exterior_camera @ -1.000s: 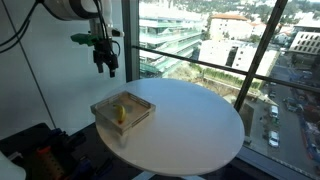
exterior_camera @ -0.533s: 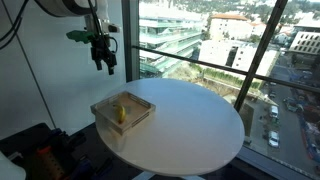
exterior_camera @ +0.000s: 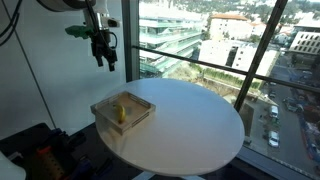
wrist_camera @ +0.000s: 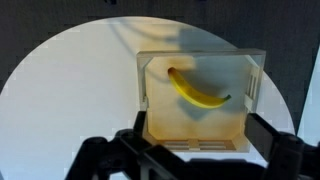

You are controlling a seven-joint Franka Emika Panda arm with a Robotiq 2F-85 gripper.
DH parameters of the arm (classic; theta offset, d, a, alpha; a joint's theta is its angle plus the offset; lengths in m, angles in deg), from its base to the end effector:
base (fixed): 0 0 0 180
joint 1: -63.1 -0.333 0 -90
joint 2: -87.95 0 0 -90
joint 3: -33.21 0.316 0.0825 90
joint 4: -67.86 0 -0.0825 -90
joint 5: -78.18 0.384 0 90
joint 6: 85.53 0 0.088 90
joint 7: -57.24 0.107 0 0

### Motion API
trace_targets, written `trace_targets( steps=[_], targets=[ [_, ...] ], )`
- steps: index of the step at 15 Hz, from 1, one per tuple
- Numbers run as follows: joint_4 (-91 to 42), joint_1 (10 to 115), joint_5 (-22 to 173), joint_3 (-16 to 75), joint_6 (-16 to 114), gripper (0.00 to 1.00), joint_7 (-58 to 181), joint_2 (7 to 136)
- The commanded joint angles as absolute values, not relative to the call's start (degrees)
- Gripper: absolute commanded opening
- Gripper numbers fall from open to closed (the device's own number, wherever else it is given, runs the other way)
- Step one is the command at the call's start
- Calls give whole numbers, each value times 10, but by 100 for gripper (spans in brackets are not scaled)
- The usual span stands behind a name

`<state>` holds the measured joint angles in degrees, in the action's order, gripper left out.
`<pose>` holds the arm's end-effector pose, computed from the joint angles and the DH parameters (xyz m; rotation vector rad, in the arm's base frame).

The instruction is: Put the banana in the box

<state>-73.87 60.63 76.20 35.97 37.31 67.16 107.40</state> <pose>0.4287 0.0379 0.4169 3.0963 -0.1021 0.0233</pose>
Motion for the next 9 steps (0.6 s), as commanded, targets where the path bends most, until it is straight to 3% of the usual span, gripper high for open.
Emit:
trace_targets(
  steps=[1,9],
  targets=[
    [-733,611,779,360,344,100,670,1089],
    [-727,611,797,360,307,100,670,1094]
  ],
)
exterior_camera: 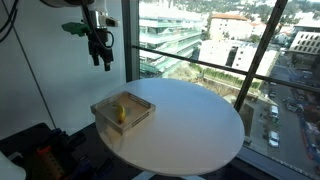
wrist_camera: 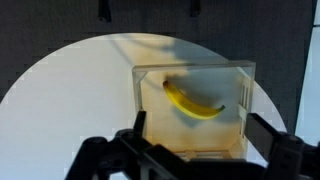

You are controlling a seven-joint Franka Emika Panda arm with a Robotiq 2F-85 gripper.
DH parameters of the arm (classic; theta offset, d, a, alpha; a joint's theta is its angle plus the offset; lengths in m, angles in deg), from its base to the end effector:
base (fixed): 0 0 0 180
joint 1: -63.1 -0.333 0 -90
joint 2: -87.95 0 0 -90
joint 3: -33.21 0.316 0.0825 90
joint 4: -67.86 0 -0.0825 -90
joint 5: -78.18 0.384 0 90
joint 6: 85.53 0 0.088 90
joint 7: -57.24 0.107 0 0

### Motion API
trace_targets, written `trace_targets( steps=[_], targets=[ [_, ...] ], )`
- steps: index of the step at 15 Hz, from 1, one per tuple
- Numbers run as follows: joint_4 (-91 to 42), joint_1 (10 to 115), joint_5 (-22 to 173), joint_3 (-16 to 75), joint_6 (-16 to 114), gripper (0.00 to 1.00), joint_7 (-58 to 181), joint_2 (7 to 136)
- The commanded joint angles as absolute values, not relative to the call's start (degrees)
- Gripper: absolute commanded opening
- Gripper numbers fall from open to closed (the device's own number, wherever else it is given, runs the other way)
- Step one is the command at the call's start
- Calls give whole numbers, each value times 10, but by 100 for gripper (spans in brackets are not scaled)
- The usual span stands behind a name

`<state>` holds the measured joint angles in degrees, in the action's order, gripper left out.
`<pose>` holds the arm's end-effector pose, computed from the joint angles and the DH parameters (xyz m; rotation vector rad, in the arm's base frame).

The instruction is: Put the banana in the box

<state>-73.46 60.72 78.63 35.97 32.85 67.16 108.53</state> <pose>0.4202 0.0384 0.4218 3.1224 -0.1417 -0.0623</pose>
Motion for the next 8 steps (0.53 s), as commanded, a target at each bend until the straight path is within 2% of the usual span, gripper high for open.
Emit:
trace_targets(
  steps=[1,8],
  targets=[
    [-733,611,788,364,325,100,670,1086],
    [-733,611,789,364,322,100,670,1086]
  ],
)
